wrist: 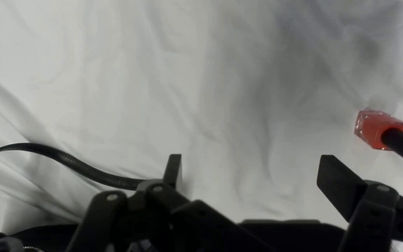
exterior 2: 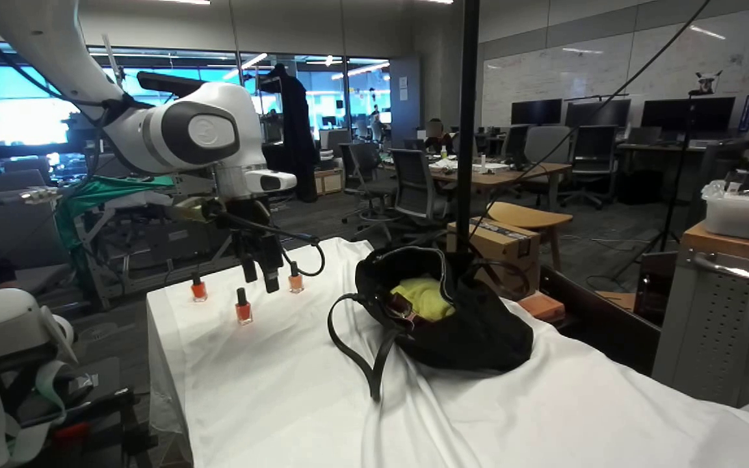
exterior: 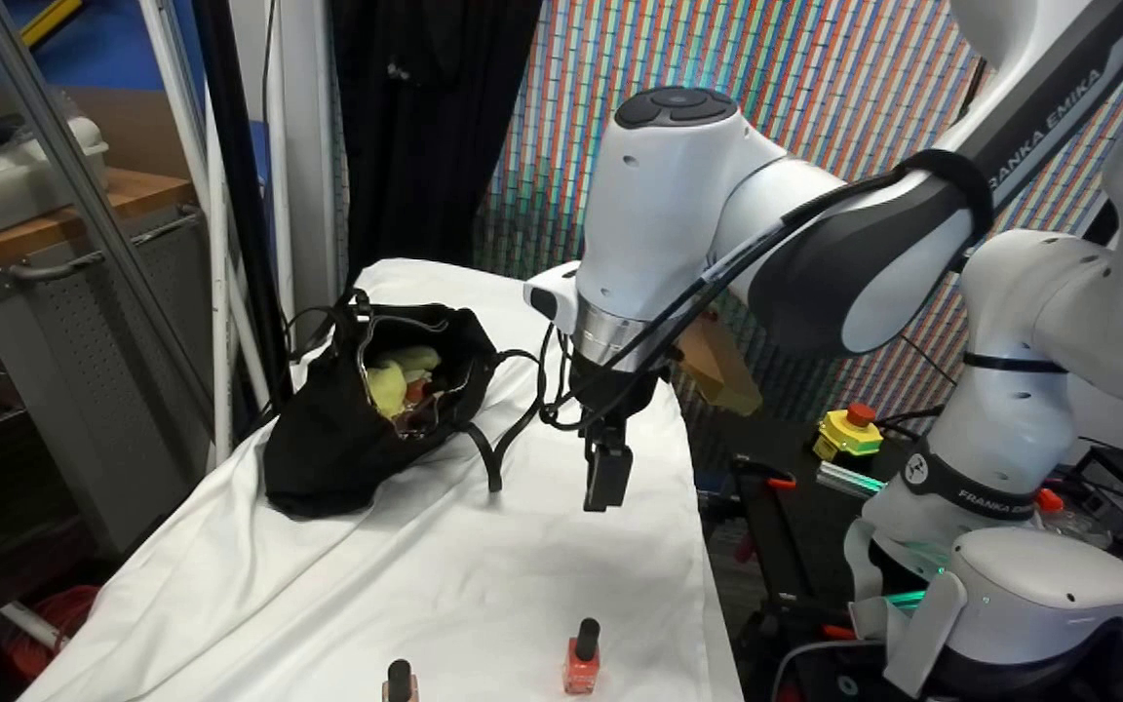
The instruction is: Pick up all the nail polish from the table and put them in the black bag.
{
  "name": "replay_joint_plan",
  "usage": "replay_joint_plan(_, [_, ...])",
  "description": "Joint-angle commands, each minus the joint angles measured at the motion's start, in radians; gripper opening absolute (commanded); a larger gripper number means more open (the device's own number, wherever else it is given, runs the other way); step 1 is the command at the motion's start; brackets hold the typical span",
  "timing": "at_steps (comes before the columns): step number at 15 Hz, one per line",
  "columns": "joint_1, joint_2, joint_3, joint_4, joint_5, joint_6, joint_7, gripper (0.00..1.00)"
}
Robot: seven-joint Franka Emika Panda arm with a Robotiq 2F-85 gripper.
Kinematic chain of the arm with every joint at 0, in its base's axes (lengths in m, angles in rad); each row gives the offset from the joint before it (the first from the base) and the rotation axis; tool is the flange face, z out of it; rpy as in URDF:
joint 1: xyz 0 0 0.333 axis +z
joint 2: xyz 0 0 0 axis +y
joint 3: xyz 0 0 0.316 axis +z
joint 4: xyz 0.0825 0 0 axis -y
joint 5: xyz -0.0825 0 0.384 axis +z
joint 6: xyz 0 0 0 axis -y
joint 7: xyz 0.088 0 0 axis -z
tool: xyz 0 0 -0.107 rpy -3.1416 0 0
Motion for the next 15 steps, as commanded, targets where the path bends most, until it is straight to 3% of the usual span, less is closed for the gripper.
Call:
replay_joint_plan(1, [0.002,-0.023,0.052,-0.02,0.04,0.008,0.0,1.0])
replay_joint_plan(9, [0.052,0.045,0.146,0.054,0.1,0.012,0.012,1.0])
replay_joint_plan(15, [0.061,0.127,0.142,0.102,0.067,0.053,0.026,1.0])
